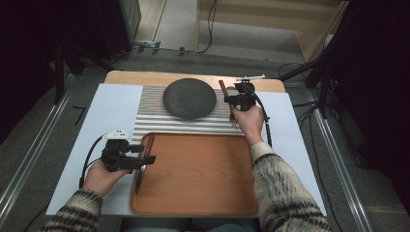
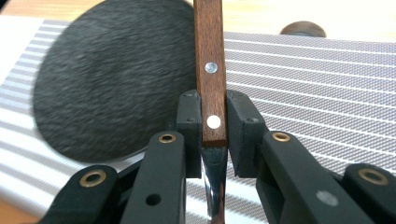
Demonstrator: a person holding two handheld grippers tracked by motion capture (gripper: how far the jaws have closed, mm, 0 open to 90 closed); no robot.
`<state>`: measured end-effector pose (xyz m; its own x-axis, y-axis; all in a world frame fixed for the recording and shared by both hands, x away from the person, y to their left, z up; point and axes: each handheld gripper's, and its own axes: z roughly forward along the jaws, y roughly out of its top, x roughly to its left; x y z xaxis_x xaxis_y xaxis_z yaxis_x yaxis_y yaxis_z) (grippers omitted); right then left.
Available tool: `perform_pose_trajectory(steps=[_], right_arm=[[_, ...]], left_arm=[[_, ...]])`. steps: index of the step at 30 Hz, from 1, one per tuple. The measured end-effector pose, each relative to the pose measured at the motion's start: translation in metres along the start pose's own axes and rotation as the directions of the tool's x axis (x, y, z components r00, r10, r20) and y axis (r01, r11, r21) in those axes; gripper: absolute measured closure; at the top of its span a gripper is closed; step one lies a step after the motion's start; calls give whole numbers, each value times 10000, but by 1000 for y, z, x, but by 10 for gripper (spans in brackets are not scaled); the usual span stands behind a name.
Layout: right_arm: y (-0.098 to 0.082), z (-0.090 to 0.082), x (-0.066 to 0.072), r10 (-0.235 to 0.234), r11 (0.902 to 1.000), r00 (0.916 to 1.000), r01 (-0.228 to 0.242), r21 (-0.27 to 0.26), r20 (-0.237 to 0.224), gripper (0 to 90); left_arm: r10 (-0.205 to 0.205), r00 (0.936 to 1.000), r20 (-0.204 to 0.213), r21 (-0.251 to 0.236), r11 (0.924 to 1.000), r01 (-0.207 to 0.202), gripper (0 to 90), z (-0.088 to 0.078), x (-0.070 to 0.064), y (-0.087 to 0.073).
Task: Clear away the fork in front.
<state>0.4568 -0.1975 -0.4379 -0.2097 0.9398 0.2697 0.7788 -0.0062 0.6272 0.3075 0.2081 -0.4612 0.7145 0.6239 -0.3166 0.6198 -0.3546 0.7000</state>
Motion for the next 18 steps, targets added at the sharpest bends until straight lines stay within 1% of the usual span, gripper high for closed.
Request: perform_pose_trajectory(steps=[3,6,9,11,14,18], right_arm=[[-5,-9,5,-323,9994,9992,320,-151,-228,750],[-10,-17,8,-478,9983,9977,461,-354,-485,751],[-16,-24,12,-721,9964,9954,689,-502,-628,750],[-21,-28,13,-795,9953,9929,741,-625,-882,750],[-29,-33,17,-1061,9925,9886,987,-728,-1070,750],[-38,-41,21,-1252,9895,9821,1132,-897,-1410,750]], left_arm=[[42,9999,-92,57,10000,-42,263,1,-1,0],[13,10000,-96,86,10000,-12,263,1,-1,1],[-46,10000,-68,45,10000,47,263,2,0,2],[-109,9999,-55,56,9999,109,263,3,0,3],[-77,10000,-39,29,10000,77,263,5,-1,6],[-41,9999,107,-49,10000,41,262,9,-4,12]])
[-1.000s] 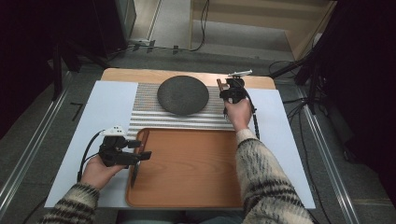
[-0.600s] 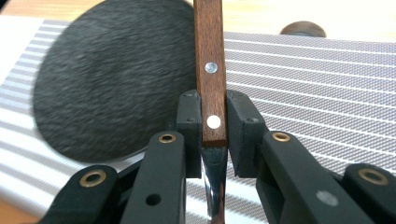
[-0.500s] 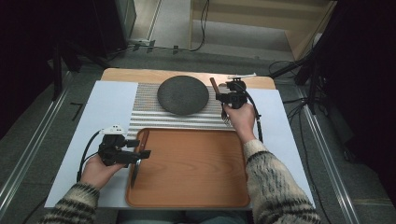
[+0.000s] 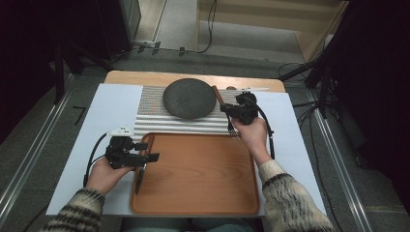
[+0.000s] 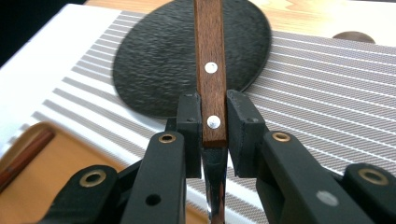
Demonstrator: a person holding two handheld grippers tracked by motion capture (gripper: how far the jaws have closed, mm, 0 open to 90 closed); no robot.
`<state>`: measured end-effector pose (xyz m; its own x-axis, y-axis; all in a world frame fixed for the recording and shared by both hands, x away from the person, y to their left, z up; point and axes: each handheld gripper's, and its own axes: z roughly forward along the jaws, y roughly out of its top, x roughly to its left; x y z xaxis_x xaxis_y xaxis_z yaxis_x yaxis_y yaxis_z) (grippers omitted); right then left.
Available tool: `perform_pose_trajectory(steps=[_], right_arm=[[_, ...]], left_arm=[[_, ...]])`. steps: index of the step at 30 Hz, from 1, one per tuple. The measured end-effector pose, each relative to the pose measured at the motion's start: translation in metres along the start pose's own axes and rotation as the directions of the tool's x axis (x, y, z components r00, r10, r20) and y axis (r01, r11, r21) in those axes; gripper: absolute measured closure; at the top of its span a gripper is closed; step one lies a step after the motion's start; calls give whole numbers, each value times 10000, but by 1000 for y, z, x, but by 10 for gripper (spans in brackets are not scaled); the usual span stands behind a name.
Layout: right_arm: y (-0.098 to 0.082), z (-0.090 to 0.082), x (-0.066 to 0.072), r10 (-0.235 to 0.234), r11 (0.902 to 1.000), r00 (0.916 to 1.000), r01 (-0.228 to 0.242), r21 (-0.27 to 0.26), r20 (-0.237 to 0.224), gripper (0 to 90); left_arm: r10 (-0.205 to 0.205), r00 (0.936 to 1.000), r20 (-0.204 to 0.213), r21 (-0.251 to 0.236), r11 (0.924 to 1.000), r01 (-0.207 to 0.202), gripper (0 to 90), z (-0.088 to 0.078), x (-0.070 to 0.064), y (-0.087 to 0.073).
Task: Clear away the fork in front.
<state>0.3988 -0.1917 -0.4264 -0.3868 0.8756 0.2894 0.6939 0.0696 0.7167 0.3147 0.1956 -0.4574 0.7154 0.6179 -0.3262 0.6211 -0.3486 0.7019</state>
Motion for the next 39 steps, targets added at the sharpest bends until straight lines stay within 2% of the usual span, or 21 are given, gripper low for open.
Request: perform_pose_trajectory(steps=[4,10,14,18,26,32,39], right_arm=[[-6,-7,5,-177,9997,9995,174,-145,-245,750],[-13,-11,7,-351,9993,9982,342,-178,-479,750],[-15,-11,11,-522,9984,9962,507,-231,-697,750],[-16,-10,16,-929,9954,9920,904,-328,-860,750],[-18,-12,26,-1283,9907,9866,1228,-593,-1008,750],[-21,-13,34,-1544,9866,9810,1467,-711,-1176,750],[-23,-13,43,-1821,9807,9752,1709,-949,-1259,750]], left_arm=[[205,9997,95,50,9998,-206,262,3,-4,6],[273,9995,133,11,9996,-273,235,7,-6,18],[172,9992,372,-171,9997,-166,235,9,-4,32],[255,9991,344,-76,9997,-253,236,12,-4,45],[467,9985,293,-132,9988,-463,237,17,-9,67],[114,9993,367,-172,9998,-108,238,25,-11,76],[308,9995,-97,-231,9993,-310,238,32,-16,89]])
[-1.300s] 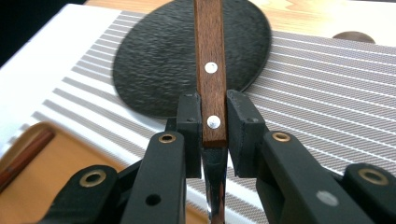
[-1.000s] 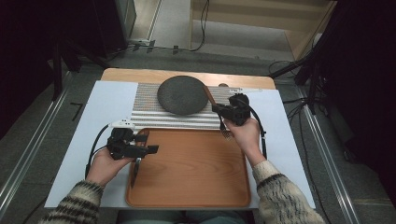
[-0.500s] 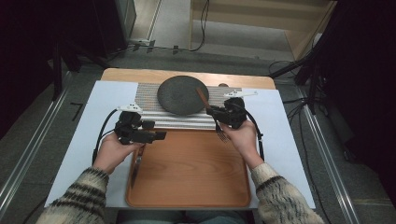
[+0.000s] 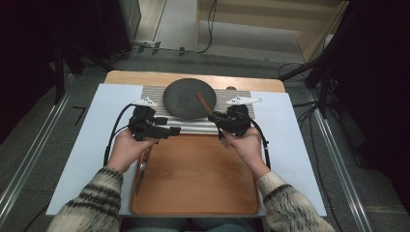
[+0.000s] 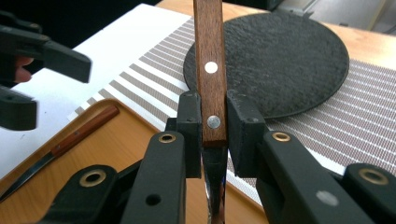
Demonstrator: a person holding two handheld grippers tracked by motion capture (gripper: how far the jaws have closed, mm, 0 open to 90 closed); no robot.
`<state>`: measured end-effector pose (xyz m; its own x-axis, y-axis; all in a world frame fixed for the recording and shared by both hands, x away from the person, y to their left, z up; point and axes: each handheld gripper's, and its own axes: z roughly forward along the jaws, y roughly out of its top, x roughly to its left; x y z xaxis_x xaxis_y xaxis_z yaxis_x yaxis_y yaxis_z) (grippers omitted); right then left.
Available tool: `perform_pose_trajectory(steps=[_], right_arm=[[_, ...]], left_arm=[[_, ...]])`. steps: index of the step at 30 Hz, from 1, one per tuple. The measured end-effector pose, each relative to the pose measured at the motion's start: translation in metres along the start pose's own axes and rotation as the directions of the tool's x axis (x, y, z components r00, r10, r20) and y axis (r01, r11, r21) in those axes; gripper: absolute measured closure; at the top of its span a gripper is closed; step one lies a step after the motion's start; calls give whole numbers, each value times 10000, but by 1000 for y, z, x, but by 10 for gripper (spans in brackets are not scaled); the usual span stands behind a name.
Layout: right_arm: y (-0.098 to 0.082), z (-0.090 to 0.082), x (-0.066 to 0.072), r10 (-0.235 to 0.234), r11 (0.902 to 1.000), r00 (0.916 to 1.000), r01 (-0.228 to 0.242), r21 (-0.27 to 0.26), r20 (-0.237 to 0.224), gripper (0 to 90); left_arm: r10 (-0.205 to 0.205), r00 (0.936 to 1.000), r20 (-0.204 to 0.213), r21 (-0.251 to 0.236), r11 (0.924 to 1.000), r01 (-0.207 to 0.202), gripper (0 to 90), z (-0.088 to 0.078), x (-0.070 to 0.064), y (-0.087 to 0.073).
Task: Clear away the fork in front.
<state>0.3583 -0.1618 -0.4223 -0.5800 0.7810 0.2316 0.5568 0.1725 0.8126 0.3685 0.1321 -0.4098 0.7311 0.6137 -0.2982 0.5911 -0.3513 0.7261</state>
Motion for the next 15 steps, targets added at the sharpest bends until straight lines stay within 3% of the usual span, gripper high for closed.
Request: perform_pose_trajectory(steps=[7,15], right_arm=[[-1,0,10,-164,9998,9998,162,-139,-150,750],[-6,2,19,-207,9994,9989,194,-302,-432,750]], left_arm=[[-87,10000,8,-364,9993,87,239,2,0,10],[-142,9998,128,-557,9983,149,245,6,-5,11]])
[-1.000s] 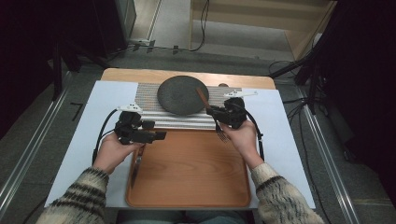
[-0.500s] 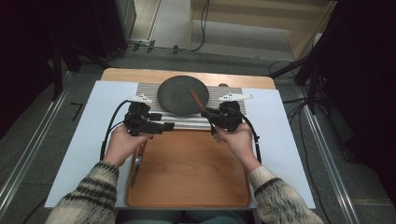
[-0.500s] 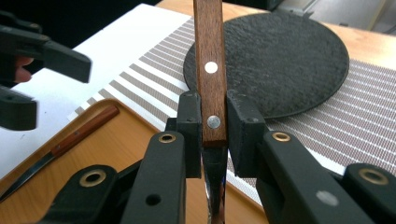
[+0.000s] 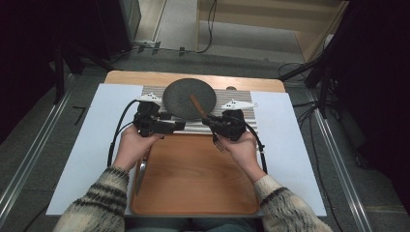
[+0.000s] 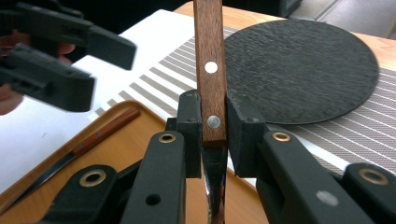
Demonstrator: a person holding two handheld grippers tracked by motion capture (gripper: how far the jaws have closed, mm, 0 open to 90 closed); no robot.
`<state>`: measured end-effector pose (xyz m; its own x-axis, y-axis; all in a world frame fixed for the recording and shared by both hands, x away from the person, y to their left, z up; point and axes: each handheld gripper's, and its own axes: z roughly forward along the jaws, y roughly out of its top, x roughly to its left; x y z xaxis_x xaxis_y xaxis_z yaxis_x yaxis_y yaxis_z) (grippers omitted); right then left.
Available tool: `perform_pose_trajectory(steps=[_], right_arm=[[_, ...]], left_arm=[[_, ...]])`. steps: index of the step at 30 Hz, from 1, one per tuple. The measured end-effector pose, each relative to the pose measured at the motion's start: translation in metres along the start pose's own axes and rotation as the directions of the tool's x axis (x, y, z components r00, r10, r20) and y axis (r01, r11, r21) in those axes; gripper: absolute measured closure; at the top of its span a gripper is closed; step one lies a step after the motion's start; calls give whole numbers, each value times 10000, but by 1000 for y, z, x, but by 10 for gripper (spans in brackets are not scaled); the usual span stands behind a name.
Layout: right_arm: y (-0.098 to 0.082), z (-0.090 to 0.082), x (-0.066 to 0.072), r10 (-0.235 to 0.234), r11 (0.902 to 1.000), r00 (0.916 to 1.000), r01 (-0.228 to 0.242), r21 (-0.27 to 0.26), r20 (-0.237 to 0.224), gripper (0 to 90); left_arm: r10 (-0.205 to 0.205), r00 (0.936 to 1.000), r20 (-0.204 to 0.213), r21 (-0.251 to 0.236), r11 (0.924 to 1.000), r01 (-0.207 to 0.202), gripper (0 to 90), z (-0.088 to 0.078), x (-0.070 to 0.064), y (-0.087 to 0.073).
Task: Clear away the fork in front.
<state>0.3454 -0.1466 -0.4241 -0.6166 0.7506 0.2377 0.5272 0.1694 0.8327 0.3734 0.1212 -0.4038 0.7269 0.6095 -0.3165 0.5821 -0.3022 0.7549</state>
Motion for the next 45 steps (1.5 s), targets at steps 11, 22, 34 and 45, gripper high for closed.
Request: perform_pose_trajectory(steps=[11,22,34,45], right_arm=[[-6,3,22,-515,9985,9984,511,-181,-235,750],[-12,4,34,-573,9978,9973,557,-365,-465,749],[-18,5,48,-752,9958,9955,720,-561,-581,749],[-22,8,53,-789,9944,9948,740,-749,-643,749]], left_arm=[[-328,9994,111,-708,9969,335,245,-4,-6,6],[-456,9987,216,-731,9962,471,256,3,-9,9],[-1070,9918,692,-356,9933,1097,377,9,-11,11],[-1343,9878,784,-94,9907,1355,561,11,-10,9]])
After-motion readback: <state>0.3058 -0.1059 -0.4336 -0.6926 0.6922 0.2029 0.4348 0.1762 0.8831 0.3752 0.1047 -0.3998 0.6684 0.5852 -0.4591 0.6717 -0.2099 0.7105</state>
